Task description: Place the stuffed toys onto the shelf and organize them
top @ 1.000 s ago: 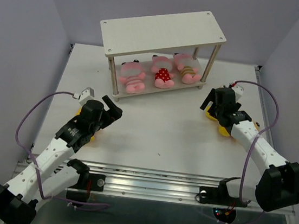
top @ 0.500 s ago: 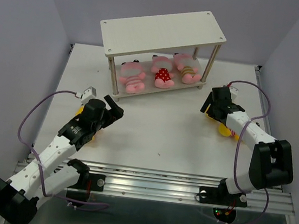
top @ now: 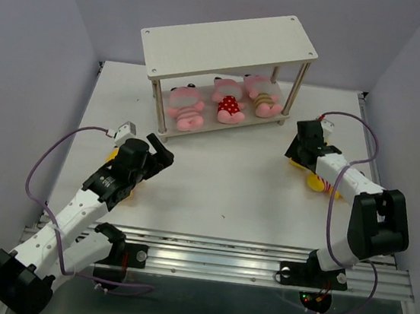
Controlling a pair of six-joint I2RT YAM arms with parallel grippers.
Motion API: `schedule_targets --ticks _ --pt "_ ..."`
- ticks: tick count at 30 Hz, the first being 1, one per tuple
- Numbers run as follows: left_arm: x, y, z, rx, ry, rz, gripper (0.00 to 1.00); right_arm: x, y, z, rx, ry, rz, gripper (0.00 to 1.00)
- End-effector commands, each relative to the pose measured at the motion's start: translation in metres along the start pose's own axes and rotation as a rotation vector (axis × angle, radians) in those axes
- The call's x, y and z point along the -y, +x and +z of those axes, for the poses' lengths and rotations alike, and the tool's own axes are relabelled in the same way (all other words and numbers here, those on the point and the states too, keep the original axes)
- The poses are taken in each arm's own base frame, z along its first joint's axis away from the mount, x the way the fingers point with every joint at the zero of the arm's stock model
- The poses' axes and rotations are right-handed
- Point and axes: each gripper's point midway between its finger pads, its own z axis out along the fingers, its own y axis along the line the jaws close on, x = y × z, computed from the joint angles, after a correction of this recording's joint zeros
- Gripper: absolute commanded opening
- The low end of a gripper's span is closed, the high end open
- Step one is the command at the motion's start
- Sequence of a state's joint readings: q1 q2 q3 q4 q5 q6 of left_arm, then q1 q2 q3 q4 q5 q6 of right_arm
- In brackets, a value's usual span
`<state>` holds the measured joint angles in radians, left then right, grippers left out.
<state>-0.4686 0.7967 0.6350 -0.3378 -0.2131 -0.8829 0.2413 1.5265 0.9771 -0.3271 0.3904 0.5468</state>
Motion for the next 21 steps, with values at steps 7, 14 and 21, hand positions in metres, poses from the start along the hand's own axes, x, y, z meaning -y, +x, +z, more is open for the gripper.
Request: schedule_targets --ticks 7,14,21 --pt "0.001 -0.006 -0.001 0.028 0.016 0.000 0.99 -0.005 -0.041 0.004 0.108 0.019 0.040 0.35" --pt "0.002 -0.006 -0.003 0.030 0.024 -0.001 0.99 -0.005 -0.055 -0.007 0.151 0.006 -0.001 0.05" --pt "0.002 -0.007 -0.003 0.033 0.027 0.003 0.99 0.006 -0.093 -0.052 0.267 -0.002 -0.086 0.01"
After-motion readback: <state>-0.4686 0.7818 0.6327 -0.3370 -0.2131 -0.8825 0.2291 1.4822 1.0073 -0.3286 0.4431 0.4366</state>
